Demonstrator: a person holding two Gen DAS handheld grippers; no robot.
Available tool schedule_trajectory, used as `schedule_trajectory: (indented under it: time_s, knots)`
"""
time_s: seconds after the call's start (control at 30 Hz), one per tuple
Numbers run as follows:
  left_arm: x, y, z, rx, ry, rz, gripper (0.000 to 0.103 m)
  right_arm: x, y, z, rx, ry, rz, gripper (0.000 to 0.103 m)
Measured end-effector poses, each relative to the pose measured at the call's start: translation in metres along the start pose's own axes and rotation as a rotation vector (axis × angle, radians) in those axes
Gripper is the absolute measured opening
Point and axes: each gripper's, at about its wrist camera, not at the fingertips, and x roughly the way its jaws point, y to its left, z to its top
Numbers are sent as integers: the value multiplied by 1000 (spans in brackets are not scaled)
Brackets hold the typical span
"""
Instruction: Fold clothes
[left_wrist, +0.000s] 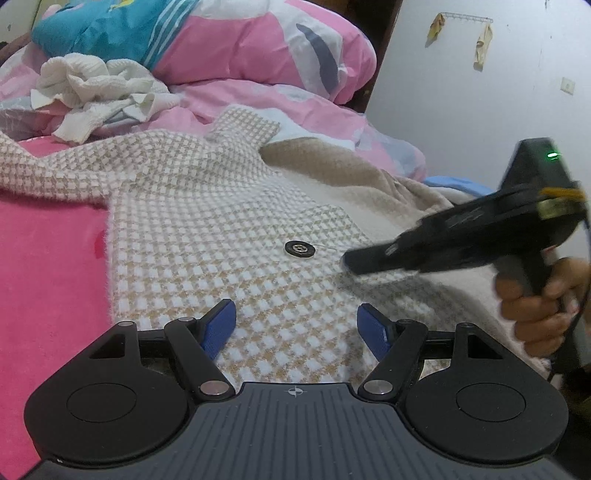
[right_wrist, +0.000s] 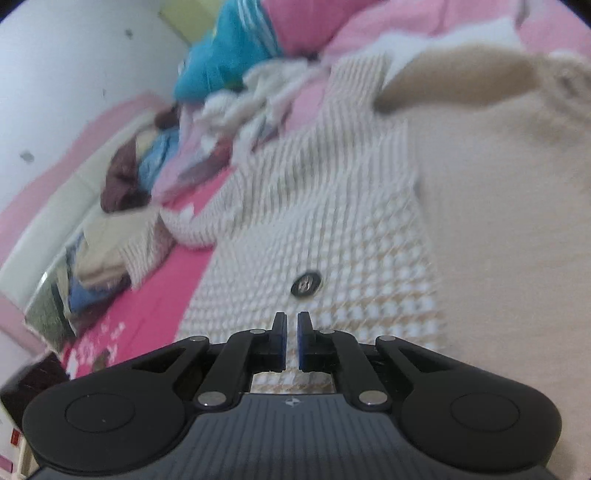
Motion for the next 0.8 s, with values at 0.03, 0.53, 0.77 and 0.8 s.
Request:
schedule_trajectory:
  time_s: [0.03, 0.53, 0.77, 0.8]
  knots:
    - [-1, 0, 1, -2, 0, 1, 73, 0, -7, 1, 17, -2, -19, 3]
    - [32, -15, 71, 99, -60, 67, 73, 19, 1, 76, 40, -10, 16, 4]
    - [82, 6, 59, 61, 71, 104, 72, 63, -64, 98, 180, -22, -22, 0]
    - [80, 10, 61, 35, 67, 93, 72, 58, -81, 99, 249, -46, -12, 0]
